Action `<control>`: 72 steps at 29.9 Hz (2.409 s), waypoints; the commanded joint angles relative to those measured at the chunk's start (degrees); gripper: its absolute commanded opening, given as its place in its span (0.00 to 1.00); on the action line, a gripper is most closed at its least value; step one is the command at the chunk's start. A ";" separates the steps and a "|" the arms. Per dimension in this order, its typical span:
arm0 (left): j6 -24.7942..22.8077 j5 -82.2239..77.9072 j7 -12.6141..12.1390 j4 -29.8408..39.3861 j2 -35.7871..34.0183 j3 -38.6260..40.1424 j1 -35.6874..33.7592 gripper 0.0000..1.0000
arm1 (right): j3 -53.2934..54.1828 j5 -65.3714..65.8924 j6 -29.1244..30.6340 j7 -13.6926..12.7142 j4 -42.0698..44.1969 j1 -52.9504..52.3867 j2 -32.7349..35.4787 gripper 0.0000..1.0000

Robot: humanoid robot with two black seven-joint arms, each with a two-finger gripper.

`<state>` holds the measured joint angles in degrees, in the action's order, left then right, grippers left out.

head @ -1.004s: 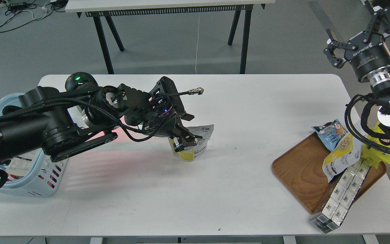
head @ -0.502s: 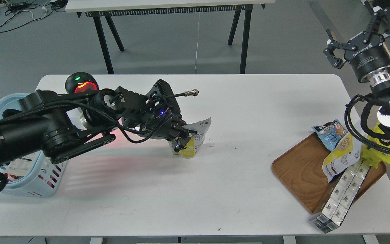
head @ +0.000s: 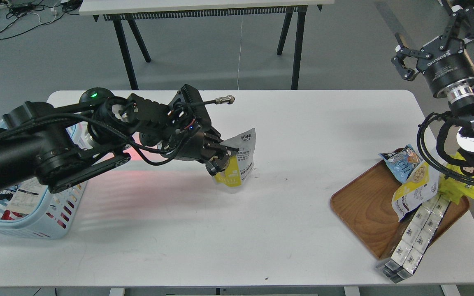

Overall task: Scan snack and place in basket
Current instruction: 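Lift the pouch with the left gripper and hold it before the scanner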

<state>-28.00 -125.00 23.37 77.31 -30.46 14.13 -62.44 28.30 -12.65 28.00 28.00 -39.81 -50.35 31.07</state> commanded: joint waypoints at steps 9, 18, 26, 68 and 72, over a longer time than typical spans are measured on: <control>0.00 0.00 4.57 2.50 -14.62 0.90 0.12 0.00 | 0.97 0.00 0.00 0.00 0.00 0.08 0.31 0.99; 0.00 0.00 4.63 1.70 -18.23 2.22 -0.14 0.00 | 0.97 0.00 0.00 0.00 0.00 0.25 0.31 0.99; 0.00 0.00 4.63 -0.76 -17.79 3.01 -0.32 0.00 | 1.05 0.00 0.00 0.00 -0.18 0.25 0.57 0.99; 0.00 0.00 4.63 -7.09 -15.42 2.22 0.74 0.00 | 1.05 0.00 0.00 0.00 -0.09 0.34 -0.05 0.99; 0.00 0.00 4.63 -7.00 -15.42 2.31 0.74 0.00 | 1.14 0.00 0.00 0.00 -0.09 0.34 -0.13 0.99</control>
<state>-28.00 -125.00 28.00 70.22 -45.90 16.31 -61.70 29.36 -12.66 28.00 28.00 -39.94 -50.07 30.98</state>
